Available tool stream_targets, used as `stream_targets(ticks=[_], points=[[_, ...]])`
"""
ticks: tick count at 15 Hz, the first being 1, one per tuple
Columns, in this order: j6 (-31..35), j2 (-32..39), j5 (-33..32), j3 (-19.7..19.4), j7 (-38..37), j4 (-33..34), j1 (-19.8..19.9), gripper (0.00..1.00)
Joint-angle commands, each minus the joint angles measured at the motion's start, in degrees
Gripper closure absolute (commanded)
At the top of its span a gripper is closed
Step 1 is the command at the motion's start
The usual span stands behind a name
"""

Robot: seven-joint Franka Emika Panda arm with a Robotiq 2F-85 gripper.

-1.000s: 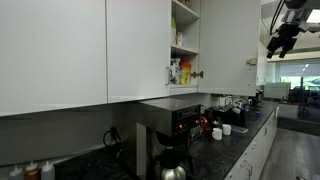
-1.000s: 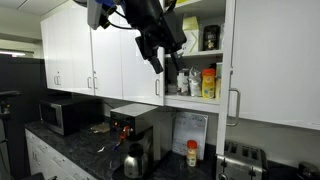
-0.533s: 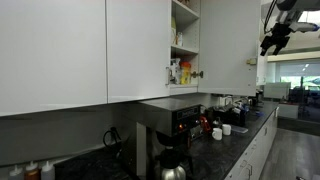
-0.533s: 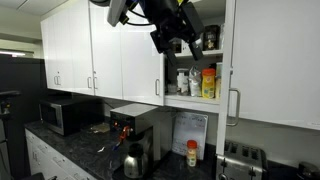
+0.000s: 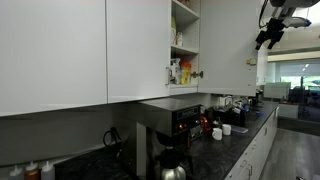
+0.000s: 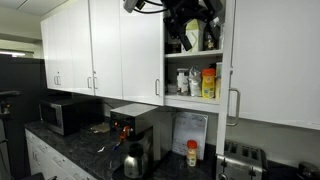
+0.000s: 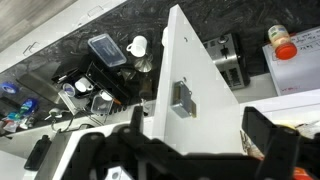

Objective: Close the cabinet door on the right

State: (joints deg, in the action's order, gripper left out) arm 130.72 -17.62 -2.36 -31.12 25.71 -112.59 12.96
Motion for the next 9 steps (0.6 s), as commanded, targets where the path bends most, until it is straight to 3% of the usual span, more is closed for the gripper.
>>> stream_targets(ticks=[1, 9], points=[[0.77, 4.16, 3.26, -0.44, 3.09, 4.41, 0.44, 0.00], [3.42, 7.67, 9.28, -0.90, 6.96, 6.41, 0.83, 0.00]])
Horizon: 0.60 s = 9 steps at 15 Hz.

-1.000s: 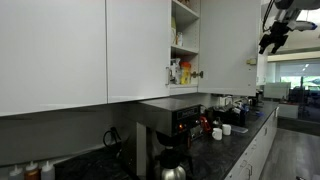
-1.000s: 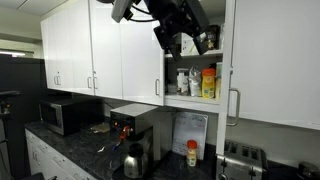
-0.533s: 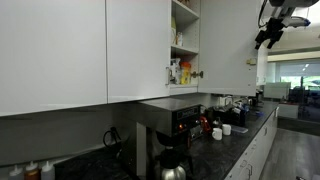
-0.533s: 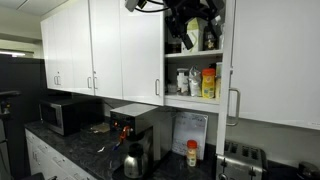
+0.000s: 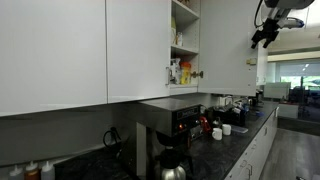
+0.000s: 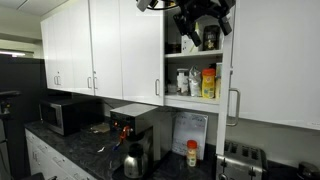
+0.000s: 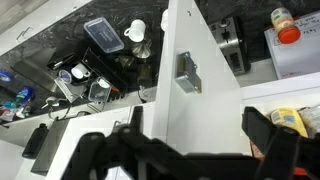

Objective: Close the cabinet door on the right

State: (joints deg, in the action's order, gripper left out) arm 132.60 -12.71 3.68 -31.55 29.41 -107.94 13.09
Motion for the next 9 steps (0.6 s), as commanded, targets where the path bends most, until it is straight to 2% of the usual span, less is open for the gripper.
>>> stream_targets(ticks=[1, 9], points=[[1.98, 3.03, 4.14, -0.62, 3.92, 1.70, 0.72, 0.00], [4.41, 4.33, 12.53, -1.61, 9.64, 0.93, 0.64, 0.00]])
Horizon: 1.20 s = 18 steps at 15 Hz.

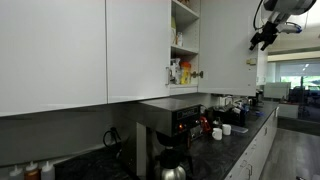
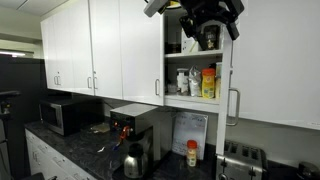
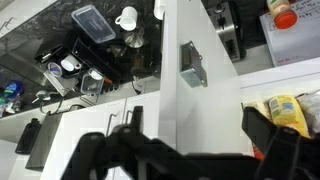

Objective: Close the cabinet door on the right

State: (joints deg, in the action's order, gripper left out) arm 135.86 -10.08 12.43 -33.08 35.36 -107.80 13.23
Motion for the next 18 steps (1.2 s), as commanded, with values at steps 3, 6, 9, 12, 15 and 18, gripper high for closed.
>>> stream_targets(ticks=[3, 6, 9, 12, 15, 18], points=[[0.73, 1.40, 6.48, 0.24, 6.17, 0.38, 0.37, 0.00], [0.45, 0.70, 8.93, 0.43, 8.59, -0.15, 0.25, 0.00], [0.17, 0.13, 11.10, 0.53, 10.75, -0.75, 0.19, 0.00], [-0.36, -0.70, 13.04, 0.93, 13.23, -1.68, 0.03, 0.00], [-0.73, -2.06, 12.75, 1.94, 14.17, -3.02, 0.02, 0.00], [-0.90, -3.94, 10.92, 2.97, 13.55, -4.48, 0.09, 0.00]])
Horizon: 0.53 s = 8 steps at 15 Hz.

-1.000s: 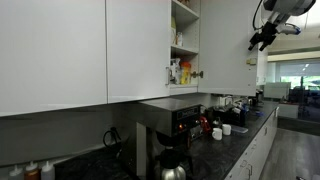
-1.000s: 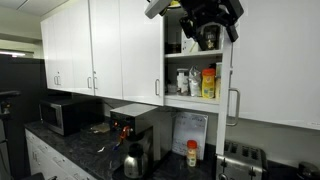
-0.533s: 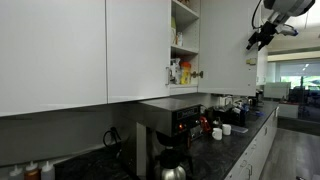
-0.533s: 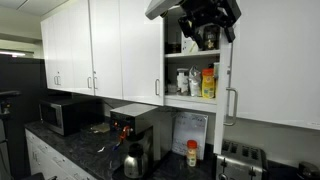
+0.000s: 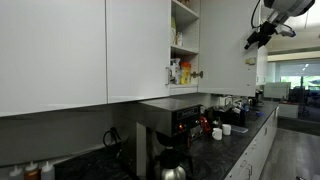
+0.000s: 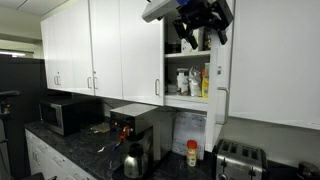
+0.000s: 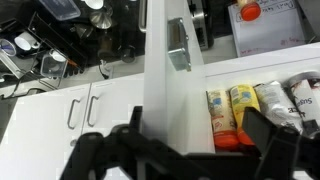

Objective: Close the cabinet door on the right

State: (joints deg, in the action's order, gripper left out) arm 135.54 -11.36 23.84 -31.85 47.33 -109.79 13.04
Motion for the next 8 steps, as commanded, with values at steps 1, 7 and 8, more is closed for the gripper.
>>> stream_targets(ticks=[1, 7, 8], points=[[-0.56, -3.46, -1.47, 2.22, 1.13, -3.15, 0.32, 0.00], [-0.78, -8.55, -9.13, 5.53, -2.75, -7.07, 0.39, 0.00], [-1.02, -9.36, -10.42, 6.07, -3.61, -7.58, 0.30, 0.00]])
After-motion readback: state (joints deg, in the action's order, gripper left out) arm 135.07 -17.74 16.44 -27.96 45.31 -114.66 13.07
